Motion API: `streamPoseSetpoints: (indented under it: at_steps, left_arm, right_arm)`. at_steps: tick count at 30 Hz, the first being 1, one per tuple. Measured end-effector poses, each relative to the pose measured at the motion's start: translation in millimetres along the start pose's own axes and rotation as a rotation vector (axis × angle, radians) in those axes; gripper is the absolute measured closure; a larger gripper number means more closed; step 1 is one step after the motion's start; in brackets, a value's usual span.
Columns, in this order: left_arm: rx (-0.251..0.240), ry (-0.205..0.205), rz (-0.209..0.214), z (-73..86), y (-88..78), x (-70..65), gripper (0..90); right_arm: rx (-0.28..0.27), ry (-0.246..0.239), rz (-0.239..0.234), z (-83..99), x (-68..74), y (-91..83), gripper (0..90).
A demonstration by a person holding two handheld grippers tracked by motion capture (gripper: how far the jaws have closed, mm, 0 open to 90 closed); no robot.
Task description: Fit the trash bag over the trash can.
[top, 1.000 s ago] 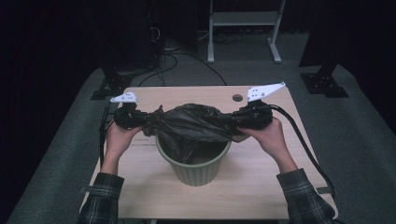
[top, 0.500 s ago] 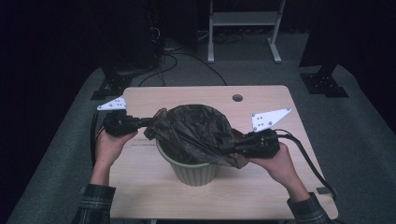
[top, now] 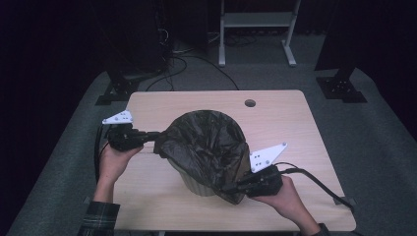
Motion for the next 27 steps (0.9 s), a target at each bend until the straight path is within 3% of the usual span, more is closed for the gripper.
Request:
streamPoseSetpoints:
  at_steps: [6, 11, 13, 16, 20, 27]
  left_arm:
    - [0.046, -0.011, -0.016, 8.2, 10.1, 4.2, 90.0]
    - [0.023, -0.011, 0.004, 9.5, 9.1, 4.0, 90.0]
    - [0.015, -0.006, 0.009, 8.3, 5.7, 3.1, 90.0]
    - [0.008, -0.012, 0.003, 4.9, -0.8, 2.9, 71.8]
    - [-0.027, -0.015, -0.008, -1.2, -13.8, 1.3, 54.9]
    - [-0.078, 0.029, -0.036, -19.3, -40.2, -7.6, 41.2]
  right_arm:
    - [0.079, 0.006, 0.043, 7.9, -7.6, 17.5, 89.6]
    - [0.115, 0.005, 0.063, 12.2, -11.5, 28.3, 89.5]
    - [0.109, 0.004, 0.069, 11.6, -11.3, 27.7, 83.2]
    - [0.085, 0.004, 0.081, 8.8, -7.6, 21.6, 74.0]
    - [0.047, -0.009, 0.107, 4.0, -1.9, 6.6, 70.5]
    - [-0.016, -0.014, 0.123, -3.0, 3.1, -18.4, 67.1]
Point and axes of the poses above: each handheld gripper's, and its own axes: y roughly forward along the jaws, z roughly out of its underside, x roughly to its left, the point moved 2 cm from there along y, roughly forward along the jaws, and after that the axes turned 8 degrees about x, right-handed, at the moved point
